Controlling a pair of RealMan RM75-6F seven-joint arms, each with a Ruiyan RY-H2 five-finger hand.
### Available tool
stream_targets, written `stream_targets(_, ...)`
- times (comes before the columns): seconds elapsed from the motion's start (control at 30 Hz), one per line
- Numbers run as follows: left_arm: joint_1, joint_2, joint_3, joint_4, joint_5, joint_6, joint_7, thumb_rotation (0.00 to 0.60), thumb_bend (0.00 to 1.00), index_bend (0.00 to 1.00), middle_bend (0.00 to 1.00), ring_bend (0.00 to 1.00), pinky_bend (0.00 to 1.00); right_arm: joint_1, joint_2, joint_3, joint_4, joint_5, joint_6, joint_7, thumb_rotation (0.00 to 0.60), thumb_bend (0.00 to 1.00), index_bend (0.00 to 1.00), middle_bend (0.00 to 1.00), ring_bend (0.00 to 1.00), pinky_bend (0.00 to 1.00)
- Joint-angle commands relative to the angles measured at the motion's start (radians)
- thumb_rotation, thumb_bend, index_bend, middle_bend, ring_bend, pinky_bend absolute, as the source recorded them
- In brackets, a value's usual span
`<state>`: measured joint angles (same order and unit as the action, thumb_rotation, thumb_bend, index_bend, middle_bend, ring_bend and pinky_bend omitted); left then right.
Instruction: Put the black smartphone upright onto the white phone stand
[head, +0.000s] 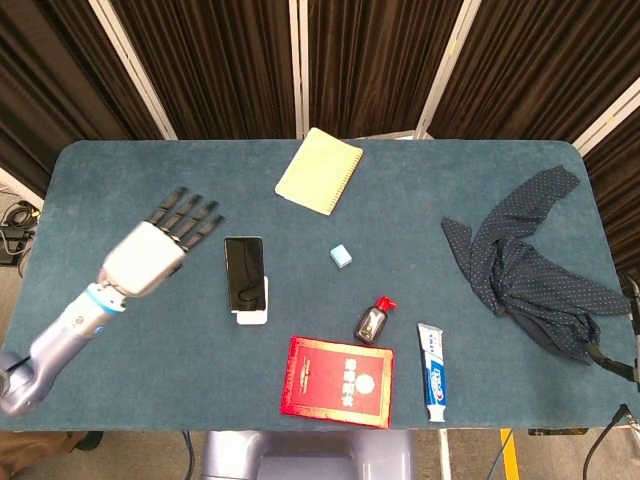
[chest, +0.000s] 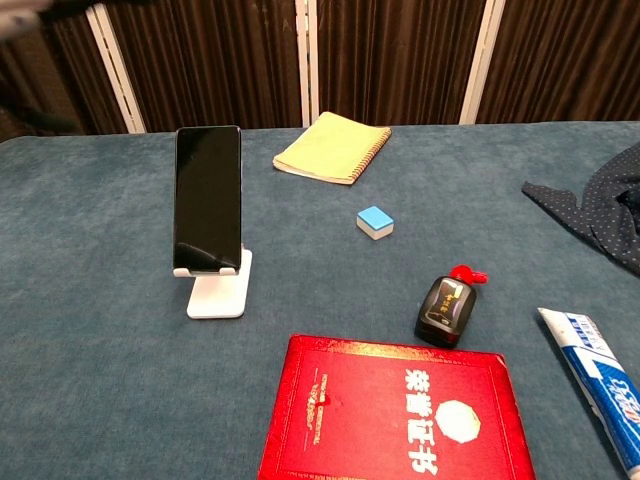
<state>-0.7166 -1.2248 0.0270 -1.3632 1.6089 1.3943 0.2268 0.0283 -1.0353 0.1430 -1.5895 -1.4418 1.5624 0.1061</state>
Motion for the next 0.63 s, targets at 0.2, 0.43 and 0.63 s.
stream_targets(0.2,0.261,0.083,-0.009,-0.269,-0.282,0.106,-0.05,0.6,0.0,0.0,0.0,0.0,0.0,0.001,-0.005,-0.002,-0.002,-0.006,0.004,-0.017,0.6,0.0,0.0,0.0,0.0,0.0)
stream_targets(0.43,0.412,0.125,0.054,-0.412,-0.313,0.201,-0.023,0.6,0.0,0.0,0.0,0.0,0.0,0.0,-0.007,-0.001,-0.004,-0.009,0.011,-0.027,0.6,0.0,0.0,0.0,0.0,0.0)
stream_targets(0.63,0.481,0.088,0.073,-0.397,-0.262,0.258,-0.024,0.6,0.0,0.0,0.0,0.0,0.0,-0.002,-0.009,-0.003,-0.004,-0.014,0.018,-0.034,0.6,0.0,0.0,0.0,0.0,0.0)
